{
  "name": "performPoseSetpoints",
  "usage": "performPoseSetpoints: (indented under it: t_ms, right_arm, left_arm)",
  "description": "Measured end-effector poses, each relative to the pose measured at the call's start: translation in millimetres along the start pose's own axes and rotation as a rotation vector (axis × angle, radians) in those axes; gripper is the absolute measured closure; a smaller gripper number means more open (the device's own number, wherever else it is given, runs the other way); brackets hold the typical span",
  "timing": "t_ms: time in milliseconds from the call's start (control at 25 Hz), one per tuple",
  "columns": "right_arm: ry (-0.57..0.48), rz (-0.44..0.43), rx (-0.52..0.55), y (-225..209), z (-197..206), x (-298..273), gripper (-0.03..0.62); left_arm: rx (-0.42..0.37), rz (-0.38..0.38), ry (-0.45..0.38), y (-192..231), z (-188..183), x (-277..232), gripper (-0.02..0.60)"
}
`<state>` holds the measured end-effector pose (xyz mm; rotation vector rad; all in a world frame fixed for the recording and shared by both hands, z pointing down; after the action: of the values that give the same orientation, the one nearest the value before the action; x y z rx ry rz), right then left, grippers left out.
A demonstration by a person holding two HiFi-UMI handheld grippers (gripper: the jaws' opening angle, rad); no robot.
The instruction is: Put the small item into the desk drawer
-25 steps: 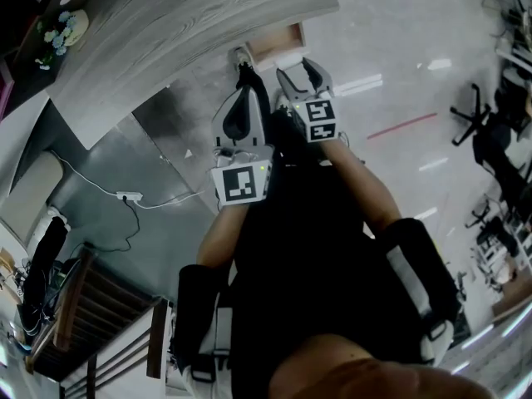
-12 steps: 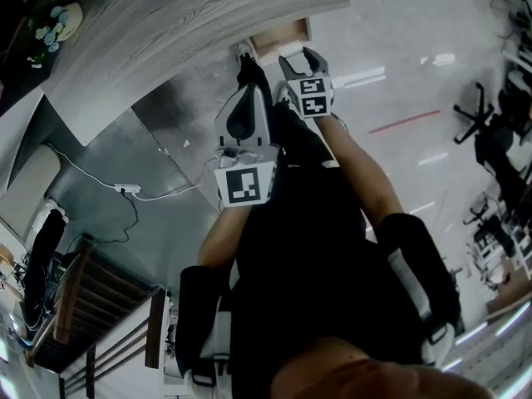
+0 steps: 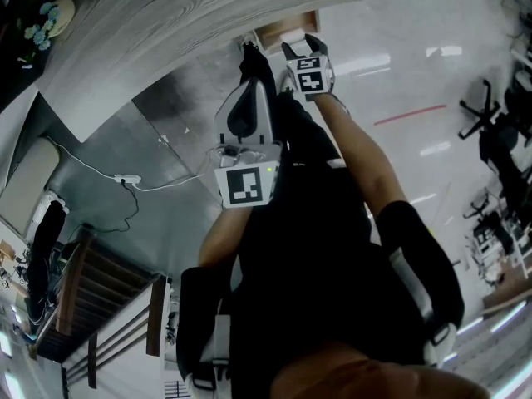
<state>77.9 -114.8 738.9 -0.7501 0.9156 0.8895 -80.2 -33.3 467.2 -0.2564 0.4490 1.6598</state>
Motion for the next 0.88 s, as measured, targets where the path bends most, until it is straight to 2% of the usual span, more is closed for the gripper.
performPoseSetpoints:
  t_ms: [360, 880]
  right_arm:
    - [0.079, 0.010, 0.033, -1, 10, -34, 0.342]
    - [0.198, 0.033, 0.007, -9, 23, -67, 0.342]
  left_arm:
    - [0.017, -0.004, 0.022, 5, 7, -11, 0.589]
    - [0.025, -0.004, 0.053, 9, 15, -23, 0.589]
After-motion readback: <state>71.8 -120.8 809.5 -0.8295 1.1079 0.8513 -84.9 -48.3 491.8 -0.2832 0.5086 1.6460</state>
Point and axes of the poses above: the fingertips, and each gripper's own axes: x backward along the fingers, y to its left, z out of its underside, the point moved 10 cm from there along x, backward along the fingers, and after that the axes turned 7 degrees about -x, right-handed, at the moved point
